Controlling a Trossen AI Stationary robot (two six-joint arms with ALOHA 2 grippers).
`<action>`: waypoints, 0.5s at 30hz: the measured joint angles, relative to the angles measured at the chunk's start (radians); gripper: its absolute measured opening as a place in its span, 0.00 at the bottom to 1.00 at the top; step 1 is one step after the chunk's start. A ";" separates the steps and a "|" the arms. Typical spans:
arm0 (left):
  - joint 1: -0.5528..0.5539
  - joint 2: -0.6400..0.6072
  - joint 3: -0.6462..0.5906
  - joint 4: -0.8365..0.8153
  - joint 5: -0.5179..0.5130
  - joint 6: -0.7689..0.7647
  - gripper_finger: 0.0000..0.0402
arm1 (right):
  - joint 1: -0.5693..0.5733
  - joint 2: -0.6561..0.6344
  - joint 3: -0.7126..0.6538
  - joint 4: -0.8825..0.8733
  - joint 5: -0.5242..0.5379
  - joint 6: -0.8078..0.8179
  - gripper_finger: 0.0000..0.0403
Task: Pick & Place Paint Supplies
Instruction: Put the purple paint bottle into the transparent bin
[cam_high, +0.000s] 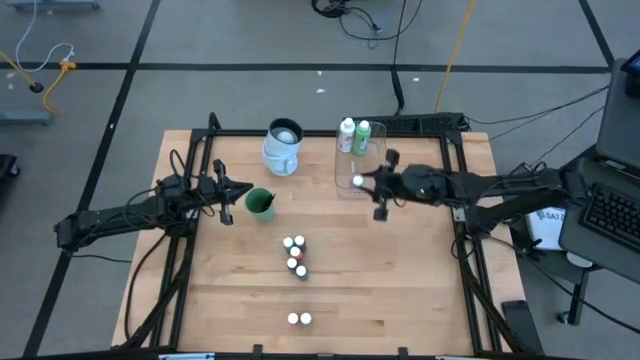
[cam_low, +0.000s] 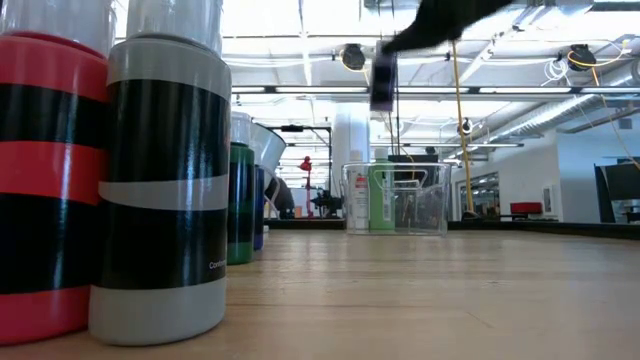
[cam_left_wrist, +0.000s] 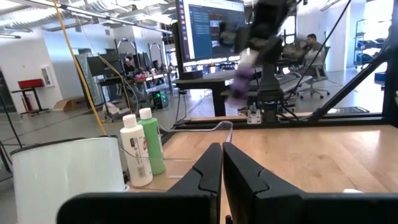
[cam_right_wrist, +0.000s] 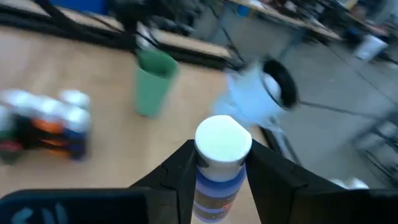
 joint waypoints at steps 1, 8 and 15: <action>0.000 0.000 0.000 0.000 0.000 0.000 0.05 | -0.036 0.000 -0.019 0.020 0.000 -0.013 0.29; 0.000 0.000 0.000 0.001 -0.021 0.003 0.05 | -0.307 0.022 -0.139 0.217 -0.157 -0.003 0.28; 0.000 0.000 0.000 -0.003 -0.070 0.003 0.05 | -0.398 0.199 -0.179 0.372 -0.238 0.028 0.29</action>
